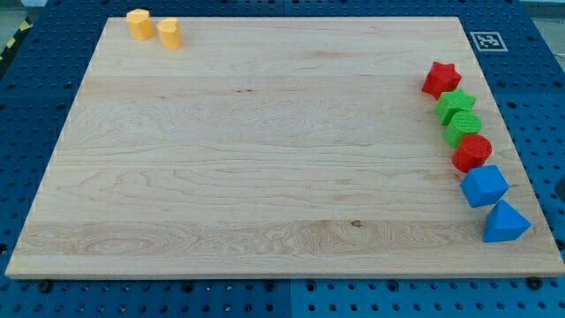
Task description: Push the blue triangle towards the bottom center
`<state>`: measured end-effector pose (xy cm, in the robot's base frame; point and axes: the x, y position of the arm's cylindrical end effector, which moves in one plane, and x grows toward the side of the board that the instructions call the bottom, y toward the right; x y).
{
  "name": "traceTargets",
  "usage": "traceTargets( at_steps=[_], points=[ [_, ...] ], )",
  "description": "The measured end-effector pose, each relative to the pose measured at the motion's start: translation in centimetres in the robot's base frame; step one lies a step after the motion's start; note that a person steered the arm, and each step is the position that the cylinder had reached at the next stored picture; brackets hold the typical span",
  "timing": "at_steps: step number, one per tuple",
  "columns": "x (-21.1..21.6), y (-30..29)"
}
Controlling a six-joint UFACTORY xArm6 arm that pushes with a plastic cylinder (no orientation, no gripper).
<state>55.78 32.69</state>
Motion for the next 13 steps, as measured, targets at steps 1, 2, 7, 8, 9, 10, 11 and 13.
traceTargets(
  at_steps=[1,2,7,8,9,10,11,13],
  points=[
    [0.5,0.0],
    [1.5,-0.4],
    [2.5,-11.5],
    [4.0,-11.4],
    [4.4,-11.4],
    [4.4,-11.6],
    [4.4,-12.0],
    [4.4,-18.1]
  ],
)
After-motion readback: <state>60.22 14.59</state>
